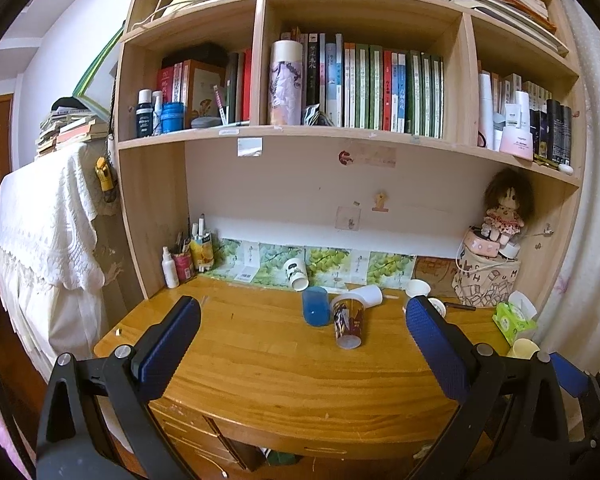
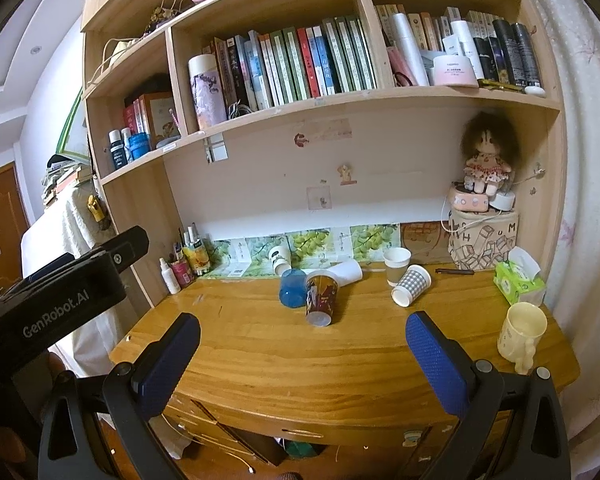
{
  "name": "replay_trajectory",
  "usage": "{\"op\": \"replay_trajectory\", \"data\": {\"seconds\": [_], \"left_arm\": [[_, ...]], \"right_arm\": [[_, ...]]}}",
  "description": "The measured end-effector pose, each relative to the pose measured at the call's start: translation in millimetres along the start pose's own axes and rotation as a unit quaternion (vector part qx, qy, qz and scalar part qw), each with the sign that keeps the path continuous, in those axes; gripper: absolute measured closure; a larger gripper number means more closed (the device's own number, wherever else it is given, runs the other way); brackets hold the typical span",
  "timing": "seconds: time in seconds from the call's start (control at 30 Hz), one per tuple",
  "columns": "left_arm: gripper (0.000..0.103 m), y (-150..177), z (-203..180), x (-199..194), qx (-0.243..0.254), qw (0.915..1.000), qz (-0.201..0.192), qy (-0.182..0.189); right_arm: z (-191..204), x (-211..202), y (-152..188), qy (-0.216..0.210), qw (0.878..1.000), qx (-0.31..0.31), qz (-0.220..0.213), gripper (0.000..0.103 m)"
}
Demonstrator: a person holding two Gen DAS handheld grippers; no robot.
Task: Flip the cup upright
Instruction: 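Move the left gripper down toward the blue plastic cup lying sideways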
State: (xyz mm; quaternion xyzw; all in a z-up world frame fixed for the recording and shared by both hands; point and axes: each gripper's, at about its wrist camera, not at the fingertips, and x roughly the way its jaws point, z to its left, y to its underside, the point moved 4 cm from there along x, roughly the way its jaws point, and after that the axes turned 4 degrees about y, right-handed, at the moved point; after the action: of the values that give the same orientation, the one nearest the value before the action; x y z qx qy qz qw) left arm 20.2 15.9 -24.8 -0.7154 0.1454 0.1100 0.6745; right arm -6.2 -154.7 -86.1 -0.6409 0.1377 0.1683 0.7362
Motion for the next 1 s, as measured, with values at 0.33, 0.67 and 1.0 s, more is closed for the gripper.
{"op": "replay_trajectory", "data": {"seconds": [0.33, 0.67, 1.0], "left_arm": [[0.0, 16, -3, 5, 0.016, 0.9988, 0.044, -0.01], [0.0, 30, -8, 23, 0.031, 0.9954, 0.09, -0.005], [0.0, 37, 7, 56, -0.001, 0.9906, 0.136, -0.017]], "right_arm": [[-1, 4, 19, 0.007, 0.999, 0.005, 0.041, 0.0], [0, 20, 33, 0.005, 0.996, 0.007, 0.089, 0.0], [11, 49, 35, -0.001, 0.992, -0.015, 0.128, 0.0]]}}
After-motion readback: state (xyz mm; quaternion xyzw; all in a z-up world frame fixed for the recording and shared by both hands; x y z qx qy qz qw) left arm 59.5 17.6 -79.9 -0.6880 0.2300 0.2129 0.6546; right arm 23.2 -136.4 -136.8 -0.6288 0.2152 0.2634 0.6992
